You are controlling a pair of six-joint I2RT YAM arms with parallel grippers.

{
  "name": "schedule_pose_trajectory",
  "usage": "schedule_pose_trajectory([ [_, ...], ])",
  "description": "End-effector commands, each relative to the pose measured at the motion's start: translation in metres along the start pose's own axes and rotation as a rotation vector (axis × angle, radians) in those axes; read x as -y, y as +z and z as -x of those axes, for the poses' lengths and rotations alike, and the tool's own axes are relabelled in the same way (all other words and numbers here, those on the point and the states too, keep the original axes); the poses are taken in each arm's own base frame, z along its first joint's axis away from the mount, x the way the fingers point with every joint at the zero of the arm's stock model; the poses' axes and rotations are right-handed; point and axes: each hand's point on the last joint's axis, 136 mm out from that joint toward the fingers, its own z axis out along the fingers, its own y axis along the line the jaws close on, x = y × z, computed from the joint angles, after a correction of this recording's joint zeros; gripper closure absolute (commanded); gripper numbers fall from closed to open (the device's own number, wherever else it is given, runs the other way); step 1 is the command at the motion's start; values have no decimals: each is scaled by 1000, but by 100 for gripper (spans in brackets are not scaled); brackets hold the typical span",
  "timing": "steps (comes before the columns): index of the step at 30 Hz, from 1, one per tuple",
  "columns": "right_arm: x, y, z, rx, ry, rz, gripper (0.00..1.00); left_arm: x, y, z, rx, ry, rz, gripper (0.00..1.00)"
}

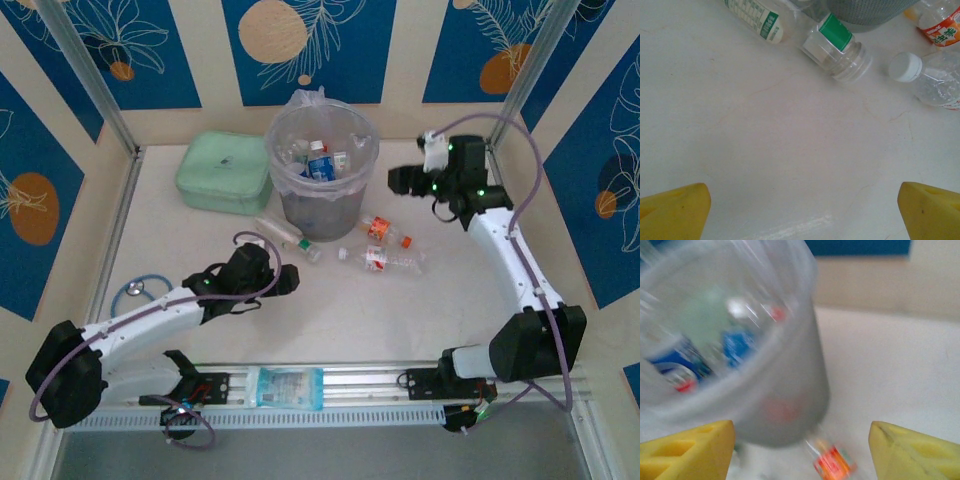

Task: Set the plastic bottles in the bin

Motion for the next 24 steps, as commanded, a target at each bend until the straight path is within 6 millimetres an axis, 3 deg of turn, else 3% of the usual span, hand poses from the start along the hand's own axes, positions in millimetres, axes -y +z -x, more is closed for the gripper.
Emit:
schedule_pose_trajectory([
  [1,8,0,-55,-122,19,-80,28,1,-2,6,9,-28,-4,4],
  [5,18,-4,-97,-240,25,-191,22,-6,-5,10,37,-70,13,5],
  [9,44,-26,-122,-266,384,-356,0,-10,-6,13,62,-114,5,5],
  [17,59,-59,-131,-27,841,-422,1,-17,-10,14,83,-134,5,5],
  [21,57,-60,-143,56,1111,-413,1,-14,-9,15,84,-138,-8,5],
  [24,52,-50,-146,134,1260,-320,1,-16,-8,13,76,-138,-2,5],
])
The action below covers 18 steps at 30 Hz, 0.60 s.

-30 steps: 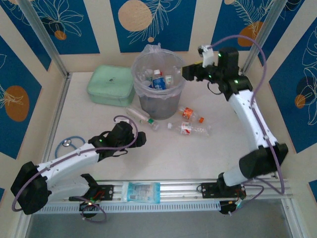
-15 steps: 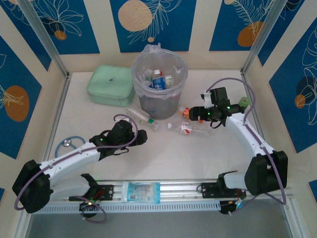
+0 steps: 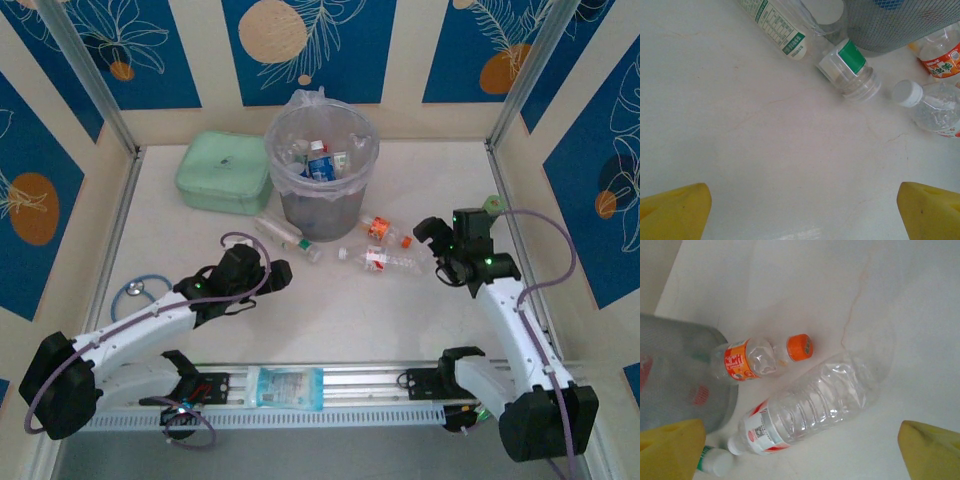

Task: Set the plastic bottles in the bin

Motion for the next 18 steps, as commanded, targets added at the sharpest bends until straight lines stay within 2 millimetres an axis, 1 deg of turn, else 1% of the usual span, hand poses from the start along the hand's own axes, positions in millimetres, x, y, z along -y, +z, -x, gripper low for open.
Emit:
schedule_pose_trajectory([
  [1,-7,7,-4,10,307,109,0,-3,1,2,11,-25,-2,5],
  [4,7,12,-6,55,378,87,4,-3,2,1,5,-29,-1,5],
  [9,26,19,-9,83,430,35,6,-6,4,0,2,-35,5,5],
  [12,31,30,-15,61,464,31,6,-4,7,0,-2,-39,4,5],
  [18,25,47,-19,39,457,23,6,-2,13,0,-14,-40,5,5],
])
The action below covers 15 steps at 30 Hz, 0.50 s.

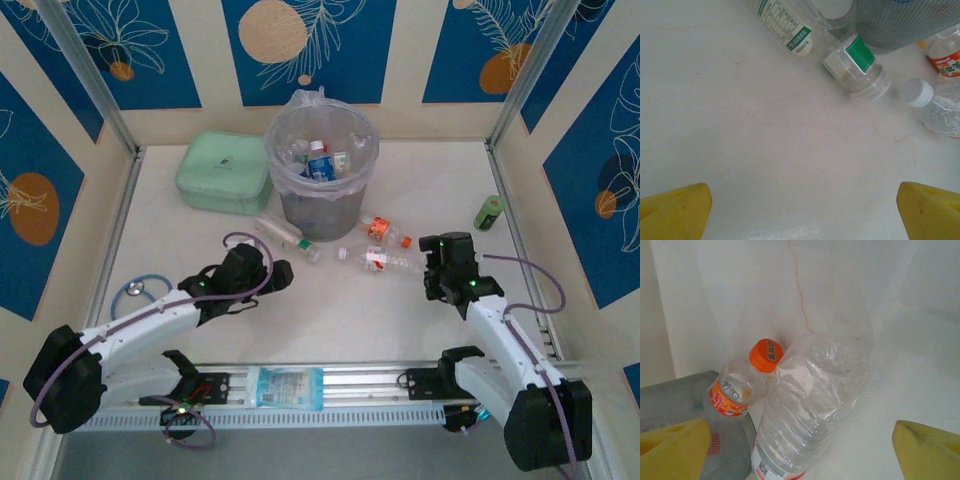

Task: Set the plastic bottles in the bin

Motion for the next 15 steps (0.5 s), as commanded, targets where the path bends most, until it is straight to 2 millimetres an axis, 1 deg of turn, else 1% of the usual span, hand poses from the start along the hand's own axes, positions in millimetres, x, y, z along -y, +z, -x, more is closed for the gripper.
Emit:
schedule_pose_trajectory([
  [1,-8,9,2,18,36,25,6,0,3,3,2,-30,-8,5],
  [4,-7,21,1,-13,40,-3,5,1,4,3,-1,-30,-12,5],
  [9,-7,40,-10,-60,52,-20,6,-1,5,3,-4,-34,-6,6],
  [11,-7,44,-12,-68,53,-25,6,0,5,3,-6,-34,-8,6],
  [15,-3,50,-10,-59,48,-47,11,0,7,4,-11,-29,-3,6],
])
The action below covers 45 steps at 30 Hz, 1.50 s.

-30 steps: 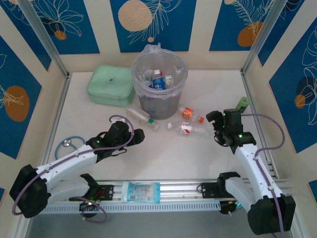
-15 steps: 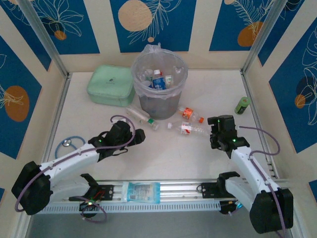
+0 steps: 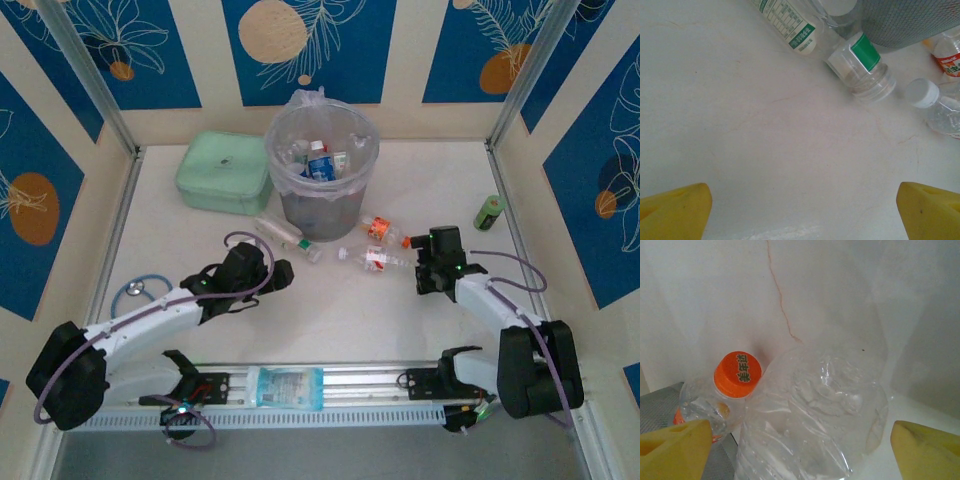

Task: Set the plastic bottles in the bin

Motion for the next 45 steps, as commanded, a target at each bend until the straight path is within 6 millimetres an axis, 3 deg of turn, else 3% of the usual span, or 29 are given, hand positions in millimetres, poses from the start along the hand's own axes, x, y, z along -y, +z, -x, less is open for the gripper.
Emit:
schedule_pose_trajectory([
  [1,-8,3,-3,-9,10,24,13,2,2,5,0,-24,-8,6],
  [7,-3,12,-5,-34,7,1,25,6,5,6,-11,-15,-12,6],
  [13,-6,2,-2,-17,-24,15,41,5,4,8,-5,-13,-6,5],
  [19,-8,-21,9,26,-125,21,57,4,5,7,-2,-16,-9,5],
  [31,-48,-86,30,164,-318,169,62,5,6,9,17,-33,-22,5],
  [37,-92,-149,56,388,-545,251,71,4,4,11,25,-22,-20,5],
  [45,-201,-259,62,684,-908,477,78,4,-3,14,38,-28,-20,5],
])
